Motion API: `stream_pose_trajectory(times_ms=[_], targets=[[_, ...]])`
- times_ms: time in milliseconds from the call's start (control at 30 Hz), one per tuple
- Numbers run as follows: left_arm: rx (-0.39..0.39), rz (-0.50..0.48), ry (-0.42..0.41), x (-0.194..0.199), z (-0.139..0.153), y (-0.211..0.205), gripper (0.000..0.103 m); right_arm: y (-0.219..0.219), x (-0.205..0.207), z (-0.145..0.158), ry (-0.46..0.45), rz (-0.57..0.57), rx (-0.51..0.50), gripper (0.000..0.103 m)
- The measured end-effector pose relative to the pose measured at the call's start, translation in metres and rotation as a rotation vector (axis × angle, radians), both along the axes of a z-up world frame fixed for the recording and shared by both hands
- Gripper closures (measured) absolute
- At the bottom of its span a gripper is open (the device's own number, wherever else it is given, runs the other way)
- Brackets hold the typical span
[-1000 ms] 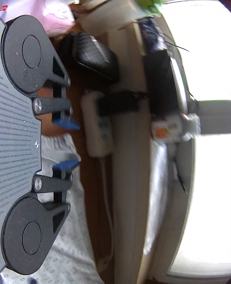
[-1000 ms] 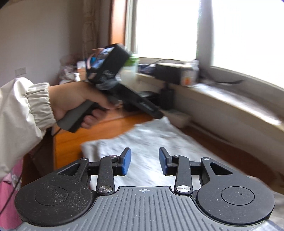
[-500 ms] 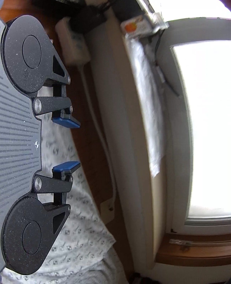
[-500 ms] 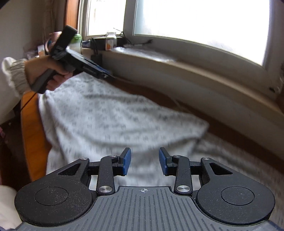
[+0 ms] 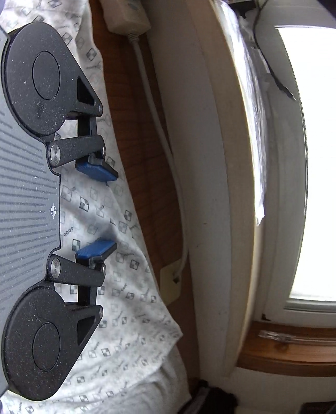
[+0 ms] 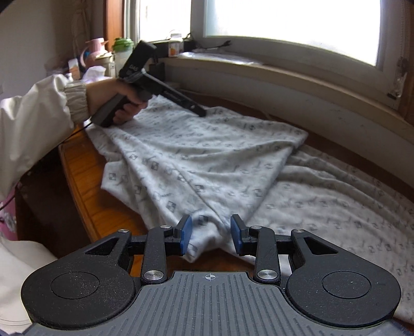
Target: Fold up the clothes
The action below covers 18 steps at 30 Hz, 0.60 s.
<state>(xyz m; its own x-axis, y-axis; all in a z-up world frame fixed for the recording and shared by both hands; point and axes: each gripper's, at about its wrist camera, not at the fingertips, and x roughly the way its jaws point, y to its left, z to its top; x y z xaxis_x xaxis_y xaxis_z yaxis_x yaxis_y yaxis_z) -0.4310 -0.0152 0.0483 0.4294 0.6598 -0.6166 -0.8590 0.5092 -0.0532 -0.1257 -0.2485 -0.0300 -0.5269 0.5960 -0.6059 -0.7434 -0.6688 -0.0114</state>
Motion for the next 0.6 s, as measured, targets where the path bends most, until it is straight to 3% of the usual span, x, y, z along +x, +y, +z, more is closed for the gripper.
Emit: stream_pose_trajectory(times_ms=[200, 267, 300, 333, 600], targets=[[0.007, -0.001, 0.008, 0.002, 0.001, -0.001, 0.047, -0.001, 0.008, -0.002, 0.03, -0.027, 0.008, 0.068], [0.01, -0.001, 0.016, 0.003, 0.001, -0.001, 0.047, -0.001, 0.011, -0.003, 0.039, -0.035, 0.011, 0.082], [0.011, -0.001, 0.018, 0.003, 0.001, 0.0, 0.046, -0.002, 0.013, -0.003, 0.044, -0.04, 0.012, 0.096], [0.011, -0.002, 0.02, 0.003, 0.001, 0.0, 0.046, -0.002, 0.014, -0.003, 0.049, -0.044, 0.013, 0.098], [0.028, 0.026, 0.041, 0.004, 0.004, -0.006, 0.045, -0.016, 0.018, 0.015, 0.095, -0.099, 0.126, 0.099]])
